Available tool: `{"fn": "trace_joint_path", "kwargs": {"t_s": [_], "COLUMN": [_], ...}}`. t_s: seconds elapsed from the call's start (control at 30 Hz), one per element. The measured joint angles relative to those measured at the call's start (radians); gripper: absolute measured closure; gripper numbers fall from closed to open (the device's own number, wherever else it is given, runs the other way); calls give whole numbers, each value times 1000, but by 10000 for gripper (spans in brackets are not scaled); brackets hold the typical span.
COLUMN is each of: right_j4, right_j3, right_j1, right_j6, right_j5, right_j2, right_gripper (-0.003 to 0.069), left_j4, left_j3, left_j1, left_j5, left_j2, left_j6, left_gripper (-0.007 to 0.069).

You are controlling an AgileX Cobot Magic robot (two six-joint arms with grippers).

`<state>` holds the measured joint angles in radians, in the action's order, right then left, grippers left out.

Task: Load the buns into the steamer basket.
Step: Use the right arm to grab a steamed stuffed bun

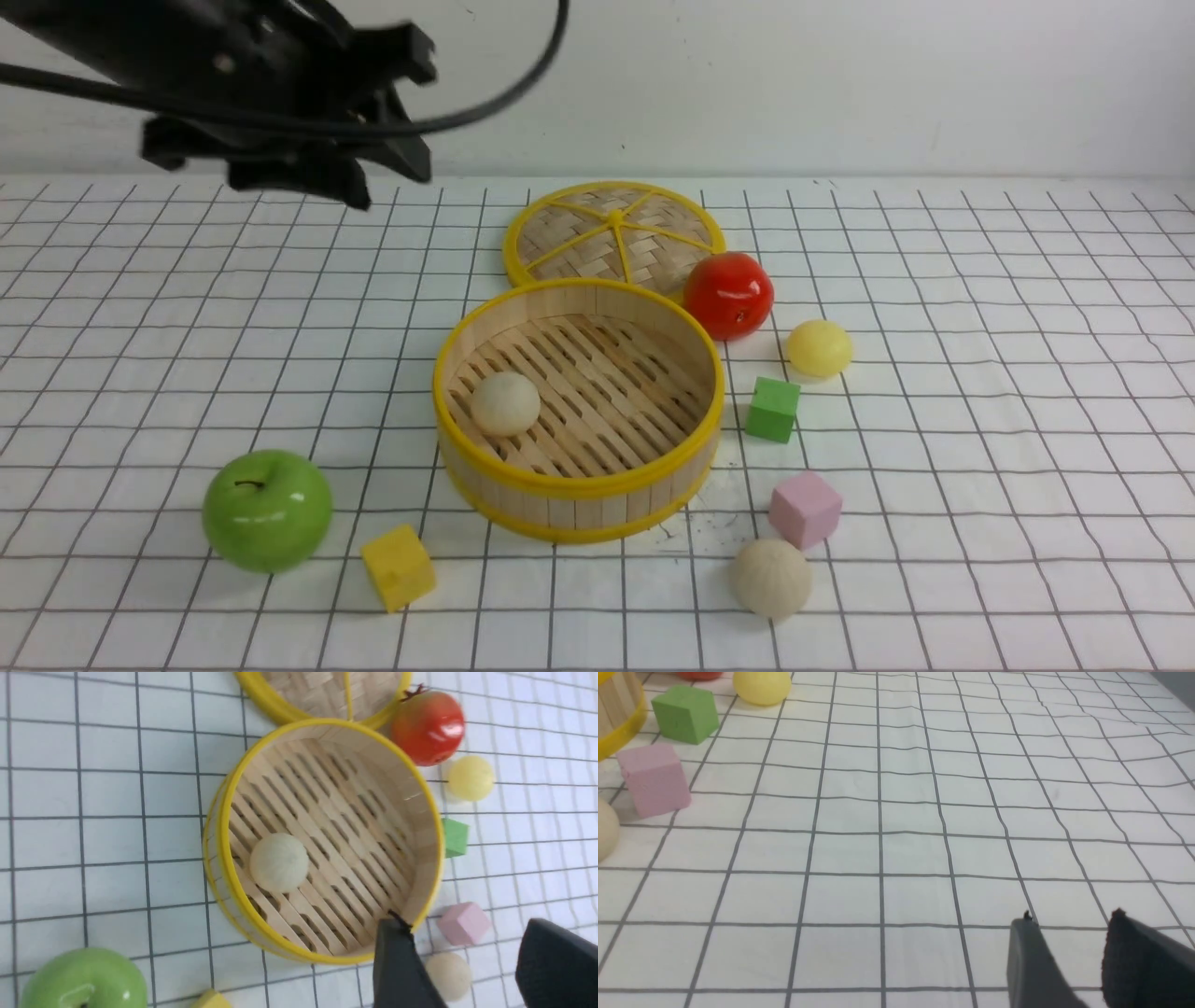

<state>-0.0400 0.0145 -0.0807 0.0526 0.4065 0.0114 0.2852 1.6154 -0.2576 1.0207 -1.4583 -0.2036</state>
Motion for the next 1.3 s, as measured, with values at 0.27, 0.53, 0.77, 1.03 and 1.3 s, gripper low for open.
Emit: {"fn": "trace_joint_path", "kwargs": {"t_s": [0.27, 0.53, 0.77, 1.03, 1.3], "right_j4": [0, 0, 0, 0, 1], "right_j3": [0, 0, 0, 0, 0], "right_j1": [0, 0, 0, 0, 0], "right_j6": [0, 0, 0, 0, 0], "right_j5": [0, 0, 0, 0, 0], "right_j2": [0, 0, 0, 0, 0], "right_gripper": [419, 419, 419, 419, 419], "left_j4": [-3, 5, 163, 198, 197], "left_j3": [-28, -394, -654, -722, -724], "left_j1": [1, 1, 1, 1, 1], "left_j5": [212, 216, 135, 103, 50], "left_j2": [313, 767, 1073, 1195, 1198], "left_j6": [20, 17, 89, 183, 185], "left_gripper": [367, 480, 590, 638, 638]}}
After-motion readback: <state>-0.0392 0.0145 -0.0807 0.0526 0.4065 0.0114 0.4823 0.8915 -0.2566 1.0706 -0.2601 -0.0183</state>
